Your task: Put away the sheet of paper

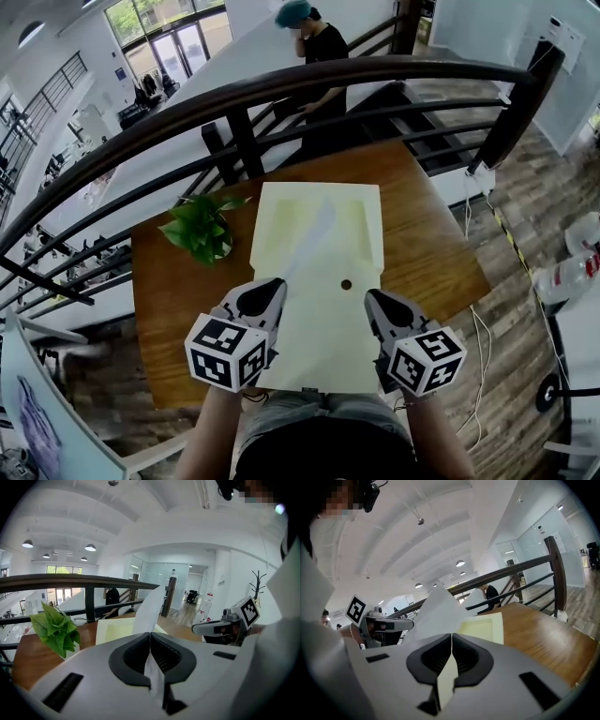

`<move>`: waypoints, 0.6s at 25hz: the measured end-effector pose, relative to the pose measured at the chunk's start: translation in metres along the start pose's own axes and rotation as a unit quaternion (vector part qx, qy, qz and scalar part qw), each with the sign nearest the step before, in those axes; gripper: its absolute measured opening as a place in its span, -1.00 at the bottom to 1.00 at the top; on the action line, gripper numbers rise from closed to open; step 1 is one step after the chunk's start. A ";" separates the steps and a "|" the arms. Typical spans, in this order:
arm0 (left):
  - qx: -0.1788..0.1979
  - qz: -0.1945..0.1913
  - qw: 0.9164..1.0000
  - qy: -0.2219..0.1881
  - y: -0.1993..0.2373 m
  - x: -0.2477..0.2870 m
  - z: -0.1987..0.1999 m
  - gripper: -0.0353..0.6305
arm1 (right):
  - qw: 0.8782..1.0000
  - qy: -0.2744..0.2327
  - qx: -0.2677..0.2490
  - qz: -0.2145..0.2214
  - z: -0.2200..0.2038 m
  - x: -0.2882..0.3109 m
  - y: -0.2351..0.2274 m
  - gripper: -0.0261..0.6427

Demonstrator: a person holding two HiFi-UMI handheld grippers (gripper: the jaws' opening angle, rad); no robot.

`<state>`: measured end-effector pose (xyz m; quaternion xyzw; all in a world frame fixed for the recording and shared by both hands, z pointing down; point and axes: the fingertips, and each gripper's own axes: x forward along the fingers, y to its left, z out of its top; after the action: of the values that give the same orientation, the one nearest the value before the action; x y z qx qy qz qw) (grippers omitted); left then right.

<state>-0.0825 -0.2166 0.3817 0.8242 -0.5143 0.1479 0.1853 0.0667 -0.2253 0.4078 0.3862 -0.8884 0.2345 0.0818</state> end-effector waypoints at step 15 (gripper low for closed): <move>0.123 -0.078 0.983 0.114 -0.027 0.022 -0.040 -0.83 | 0.999 0.033 0.030 -0.031 -0.024 0.002 -0.006 -0.84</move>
<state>-0.0510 -0.2051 0.4230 0.8561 -0.4016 0.2880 0.1512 0.0683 -0.2184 0.4318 0.4079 -0.8653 0.2709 0.1073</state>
